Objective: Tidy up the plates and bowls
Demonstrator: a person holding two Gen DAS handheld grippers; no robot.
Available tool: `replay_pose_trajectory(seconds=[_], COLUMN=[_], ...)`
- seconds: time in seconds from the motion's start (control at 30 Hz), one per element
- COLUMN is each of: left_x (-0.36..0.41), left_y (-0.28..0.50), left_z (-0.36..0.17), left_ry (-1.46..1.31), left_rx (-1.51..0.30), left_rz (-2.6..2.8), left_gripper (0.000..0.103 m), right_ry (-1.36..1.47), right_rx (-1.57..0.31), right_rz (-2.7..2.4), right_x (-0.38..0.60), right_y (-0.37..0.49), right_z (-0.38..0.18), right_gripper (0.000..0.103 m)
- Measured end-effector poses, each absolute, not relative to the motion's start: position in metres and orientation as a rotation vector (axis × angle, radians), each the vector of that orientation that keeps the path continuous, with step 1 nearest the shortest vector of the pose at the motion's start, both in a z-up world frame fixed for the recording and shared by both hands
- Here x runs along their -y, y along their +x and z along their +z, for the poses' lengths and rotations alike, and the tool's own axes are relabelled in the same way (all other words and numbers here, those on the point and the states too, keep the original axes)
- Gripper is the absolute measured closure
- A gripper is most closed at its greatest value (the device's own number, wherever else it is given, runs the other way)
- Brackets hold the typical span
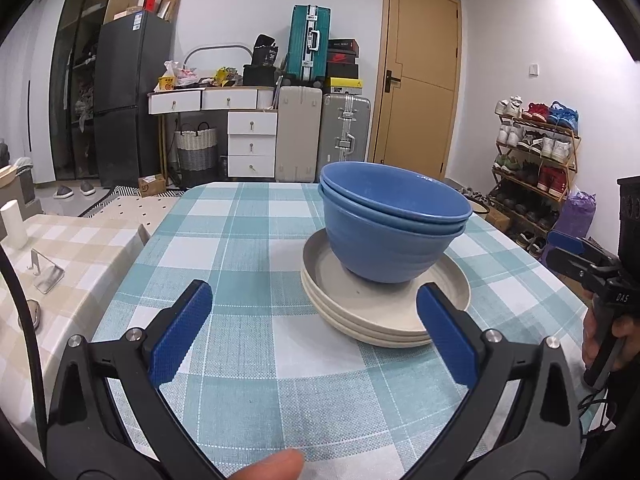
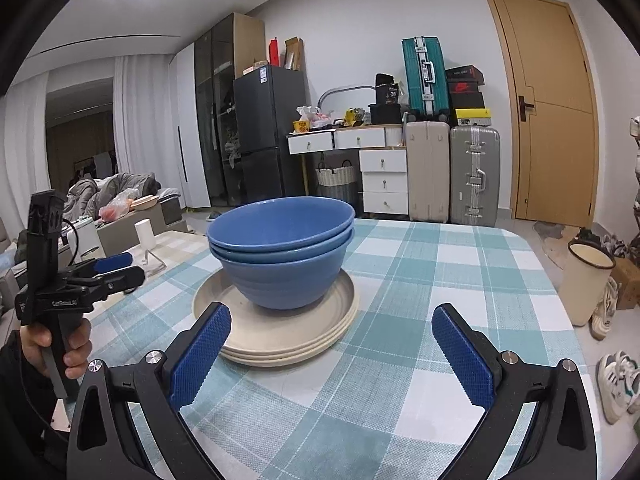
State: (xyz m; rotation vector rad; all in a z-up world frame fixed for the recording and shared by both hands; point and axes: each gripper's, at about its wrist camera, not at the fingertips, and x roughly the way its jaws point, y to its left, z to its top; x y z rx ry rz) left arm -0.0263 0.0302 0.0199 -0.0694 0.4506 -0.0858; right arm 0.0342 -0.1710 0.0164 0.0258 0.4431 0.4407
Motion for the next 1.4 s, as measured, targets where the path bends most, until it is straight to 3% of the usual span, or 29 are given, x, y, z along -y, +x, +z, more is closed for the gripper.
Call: replay_pose_trajectory(seconds=[1.4], left_x=[-0.036], left_y=[-0.018], left_z=[0.008], left_ry=[-0.086], left_rx=[-0.437], left_rz=[-0.083], left_gripper=[0.001], right_ry=[0.081], right_rx=[-0.408], right_rz=[0.486], right_x=[0.183], right_y=[0.022], right_z=[0.01], right_gripper=[0.001])
